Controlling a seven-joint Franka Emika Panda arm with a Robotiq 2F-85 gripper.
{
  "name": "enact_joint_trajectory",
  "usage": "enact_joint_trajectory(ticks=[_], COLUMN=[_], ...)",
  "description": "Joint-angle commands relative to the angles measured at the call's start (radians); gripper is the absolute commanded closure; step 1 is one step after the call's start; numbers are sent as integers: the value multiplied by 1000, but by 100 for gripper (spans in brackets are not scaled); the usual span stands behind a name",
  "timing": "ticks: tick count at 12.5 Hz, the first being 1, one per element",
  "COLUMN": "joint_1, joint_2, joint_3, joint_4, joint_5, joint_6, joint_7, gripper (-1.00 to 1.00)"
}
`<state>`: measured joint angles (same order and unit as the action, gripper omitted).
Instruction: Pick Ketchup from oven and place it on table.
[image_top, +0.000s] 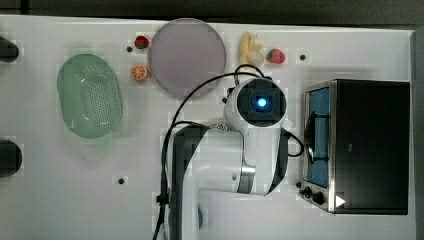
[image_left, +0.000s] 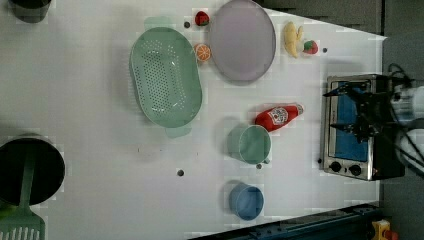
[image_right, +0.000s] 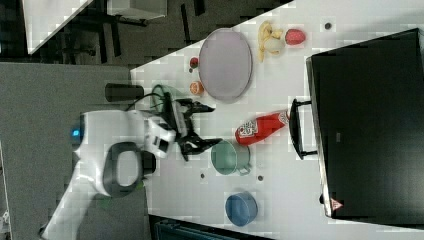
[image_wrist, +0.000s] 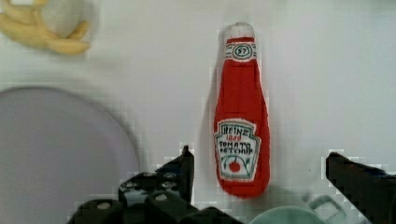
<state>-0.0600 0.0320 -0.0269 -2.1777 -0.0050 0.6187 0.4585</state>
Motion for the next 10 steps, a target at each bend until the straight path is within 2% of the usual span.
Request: enact_joint_trajectory(ticks=[1, 3, 5, 10], joint_1=[18, 16, 17, 16], joint_2=[-87, -122, -129, -127], joint_3=[17, 9, 15, 13], joint_4=[188, 319, 392, 416], joint_5=[11, 10, 10, 10], joint_6=[-197, -371, -512, -515], joint_7=[19, 19, 19, 19], gripper=[-100, -100, -100, -100])
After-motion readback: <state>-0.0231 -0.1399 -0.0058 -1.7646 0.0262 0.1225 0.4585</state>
